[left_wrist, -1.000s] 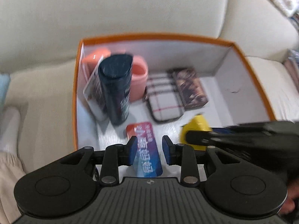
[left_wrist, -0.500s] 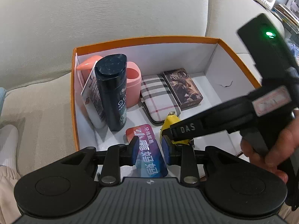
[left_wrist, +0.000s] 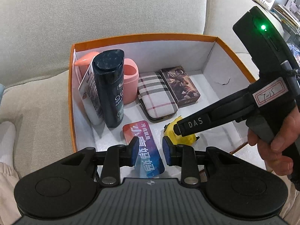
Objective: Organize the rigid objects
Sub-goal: 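Withdraw both grippers from the box and reach toward the small boxes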
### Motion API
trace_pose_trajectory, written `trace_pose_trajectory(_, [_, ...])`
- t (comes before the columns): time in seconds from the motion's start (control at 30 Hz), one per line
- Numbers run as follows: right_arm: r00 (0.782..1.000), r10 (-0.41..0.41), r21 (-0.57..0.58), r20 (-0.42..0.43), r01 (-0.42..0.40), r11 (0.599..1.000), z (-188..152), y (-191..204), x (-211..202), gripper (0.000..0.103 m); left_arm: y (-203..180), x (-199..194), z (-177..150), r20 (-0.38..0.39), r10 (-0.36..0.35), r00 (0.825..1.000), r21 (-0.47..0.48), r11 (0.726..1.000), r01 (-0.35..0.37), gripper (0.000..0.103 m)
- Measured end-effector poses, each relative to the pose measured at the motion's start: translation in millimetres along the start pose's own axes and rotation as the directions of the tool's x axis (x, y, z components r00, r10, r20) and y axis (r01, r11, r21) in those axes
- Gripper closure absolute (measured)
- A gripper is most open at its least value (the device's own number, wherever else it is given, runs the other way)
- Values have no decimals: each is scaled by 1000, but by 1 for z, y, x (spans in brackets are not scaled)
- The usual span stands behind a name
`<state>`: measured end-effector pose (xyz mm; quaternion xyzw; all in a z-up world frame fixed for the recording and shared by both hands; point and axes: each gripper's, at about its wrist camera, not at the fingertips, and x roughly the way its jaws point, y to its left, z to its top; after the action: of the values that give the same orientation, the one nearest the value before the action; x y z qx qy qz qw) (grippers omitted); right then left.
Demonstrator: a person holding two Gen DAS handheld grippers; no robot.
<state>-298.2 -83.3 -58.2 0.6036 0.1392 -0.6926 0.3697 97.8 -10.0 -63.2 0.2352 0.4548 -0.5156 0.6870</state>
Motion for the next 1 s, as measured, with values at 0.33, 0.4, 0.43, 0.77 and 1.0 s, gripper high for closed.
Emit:
trace_pose_trajectory(0.33, [1000, 21, 61, -24, -19, 998, -5, 1, 6, 76, 1, -4, -3, 6, -13, 1000, 4, 1000, 13, 68])
trace_pose_trajectory(0.4, [1000, 25, 79, -19, -23, 997, -5, 3, 7, 76, 1, -5, -3, 5, -12, 1000, 6, 1000, 12, 68])
trace_pose_trajectory(0.43, [1000, 25, 82, -15, -23, 996, -5, 4, 8, 76, 1, -6, -4, 6, -12, 1000, 8, 1000, 12, 68])
trace_pose_trajectory(0.77, [996, 28, 1, 86, -28, 1000, -13, 11, -20, 78, -5, -20, -8, 83, -81, 993, 5, 997, 81, 68])
trace_pose_trajectory(1.0, [940, 41, -91, 340, -11, 996, -50, -4, -95, 78, -29, -58, -18, 242, -51, 969, 77, 996, 33, 68])
